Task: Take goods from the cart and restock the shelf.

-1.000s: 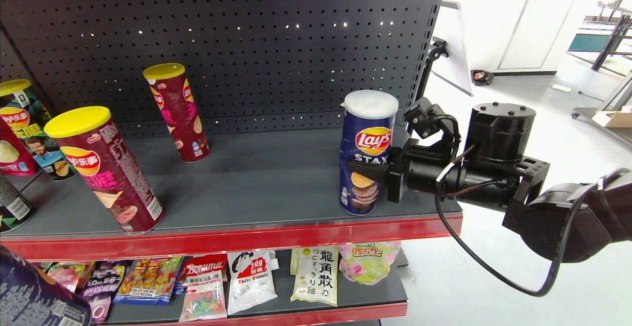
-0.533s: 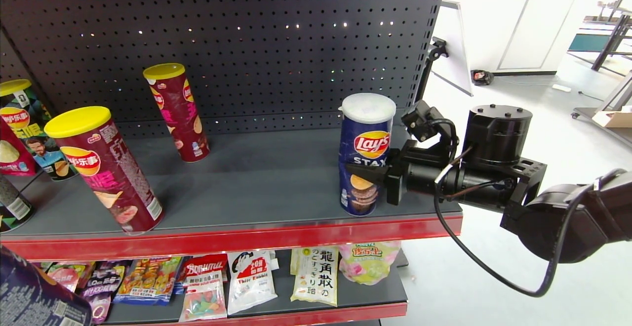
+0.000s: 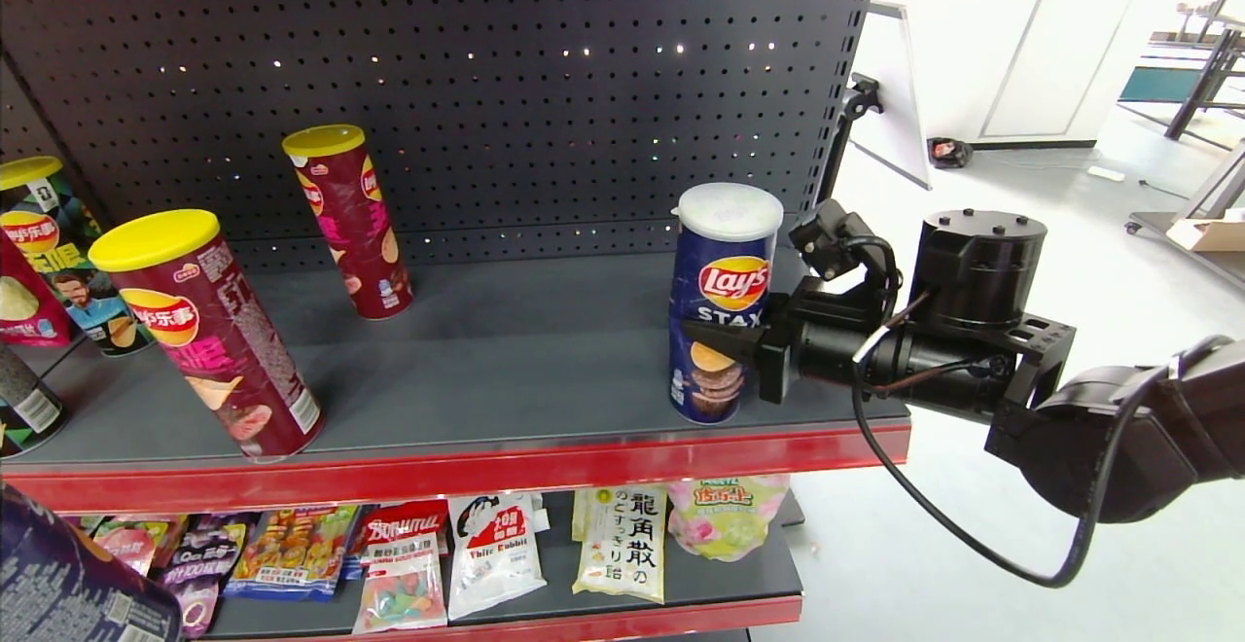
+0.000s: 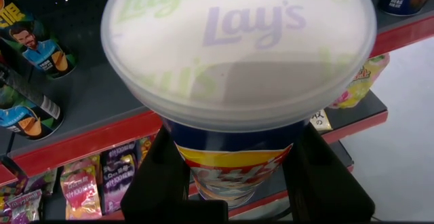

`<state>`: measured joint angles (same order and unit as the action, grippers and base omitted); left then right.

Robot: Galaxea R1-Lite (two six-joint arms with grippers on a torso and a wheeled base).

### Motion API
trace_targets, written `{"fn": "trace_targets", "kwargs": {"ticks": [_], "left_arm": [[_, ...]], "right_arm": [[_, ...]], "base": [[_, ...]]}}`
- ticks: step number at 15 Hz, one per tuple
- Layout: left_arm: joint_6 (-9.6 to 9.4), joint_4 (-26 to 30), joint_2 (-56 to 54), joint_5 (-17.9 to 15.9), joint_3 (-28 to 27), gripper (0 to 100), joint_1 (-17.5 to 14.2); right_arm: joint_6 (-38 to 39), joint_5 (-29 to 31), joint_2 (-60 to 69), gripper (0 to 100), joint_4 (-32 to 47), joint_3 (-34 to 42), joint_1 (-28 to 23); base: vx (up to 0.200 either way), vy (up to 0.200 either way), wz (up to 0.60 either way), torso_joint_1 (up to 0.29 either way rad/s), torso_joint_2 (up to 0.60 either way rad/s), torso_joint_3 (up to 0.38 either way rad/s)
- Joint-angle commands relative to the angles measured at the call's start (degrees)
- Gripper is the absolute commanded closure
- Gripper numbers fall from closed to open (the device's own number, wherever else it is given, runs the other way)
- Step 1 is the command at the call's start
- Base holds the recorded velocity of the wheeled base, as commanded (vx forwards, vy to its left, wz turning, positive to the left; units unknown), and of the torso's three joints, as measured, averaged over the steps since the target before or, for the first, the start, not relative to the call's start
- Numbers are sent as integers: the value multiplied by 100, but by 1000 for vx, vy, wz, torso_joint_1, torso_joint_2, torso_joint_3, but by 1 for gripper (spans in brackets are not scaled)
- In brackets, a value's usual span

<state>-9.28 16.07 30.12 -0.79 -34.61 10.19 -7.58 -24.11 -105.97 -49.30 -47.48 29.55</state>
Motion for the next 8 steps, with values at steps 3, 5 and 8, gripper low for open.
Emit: {"fn": "trace_targets", "kwargs": {"ticks": [3,5,8], "left_arm": [[-4,2,11,0,-11,100,0],[-4,2,11,0,-20,100,0],[-4,2,11,9,-20,100,0]], "right_arm": [[-6,91,-11,100,26,20,130],[-24,320,24,100,17,46,209],[-33,381,77,100,17,125,235]], "base": [[0,0,0,0,0,0],[0,0,0,0,0,0],[0,0,0,0,0,0]]}}
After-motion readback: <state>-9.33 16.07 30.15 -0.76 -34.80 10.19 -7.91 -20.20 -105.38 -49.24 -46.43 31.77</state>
